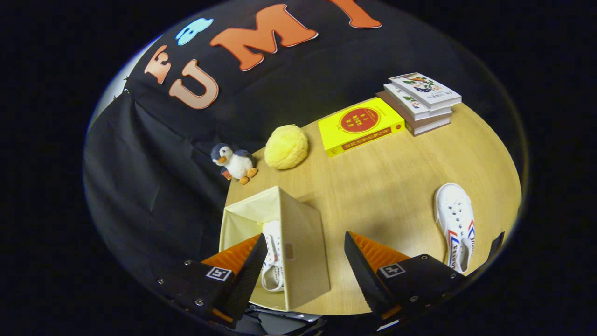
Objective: Open the storage box then place both shoes into the box .Put the left shoe in first, then the right shoe, with the right side of both shoes facing outward in a uniform manner.
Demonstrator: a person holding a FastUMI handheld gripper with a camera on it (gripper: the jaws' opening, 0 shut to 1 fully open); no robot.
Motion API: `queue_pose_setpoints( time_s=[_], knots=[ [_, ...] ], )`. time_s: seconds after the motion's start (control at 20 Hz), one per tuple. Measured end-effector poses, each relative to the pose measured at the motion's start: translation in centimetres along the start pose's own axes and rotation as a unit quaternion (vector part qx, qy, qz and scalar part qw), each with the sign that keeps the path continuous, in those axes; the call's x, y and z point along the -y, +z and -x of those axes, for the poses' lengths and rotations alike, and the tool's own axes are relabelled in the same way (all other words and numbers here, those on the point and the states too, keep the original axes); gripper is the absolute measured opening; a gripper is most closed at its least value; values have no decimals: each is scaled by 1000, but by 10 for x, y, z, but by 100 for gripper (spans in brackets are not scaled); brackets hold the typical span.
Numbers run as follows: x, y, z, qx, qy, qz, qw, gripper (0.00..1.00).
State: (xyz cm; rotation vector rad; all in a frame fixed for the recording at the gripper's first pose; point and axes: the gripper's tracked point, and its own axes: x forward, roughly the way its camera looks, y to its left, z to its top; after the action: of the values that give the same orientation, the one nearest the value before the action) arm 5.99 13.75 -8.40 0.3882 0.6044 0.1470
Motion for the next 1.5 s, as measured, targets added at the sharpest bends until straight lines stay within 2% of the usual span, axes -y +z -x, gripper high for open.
queue_pose_setpoints(
  time_s=[0.5,0.9,1.0,1.15,1.3,1.5],
  knots=[
    [176,-6,30,-24,-108,4,994,98],
    [261,-45,27,-92,-150,9,984,99],
    [276,-52,23,-107,-160,20,981,96],
    [290,-63,15,-133,-169,42,976,78],
    [295,-70,3,-151,-169,54,972,67],
    [292,-76,-11,-167,-150,66,972,46]
  ],
)
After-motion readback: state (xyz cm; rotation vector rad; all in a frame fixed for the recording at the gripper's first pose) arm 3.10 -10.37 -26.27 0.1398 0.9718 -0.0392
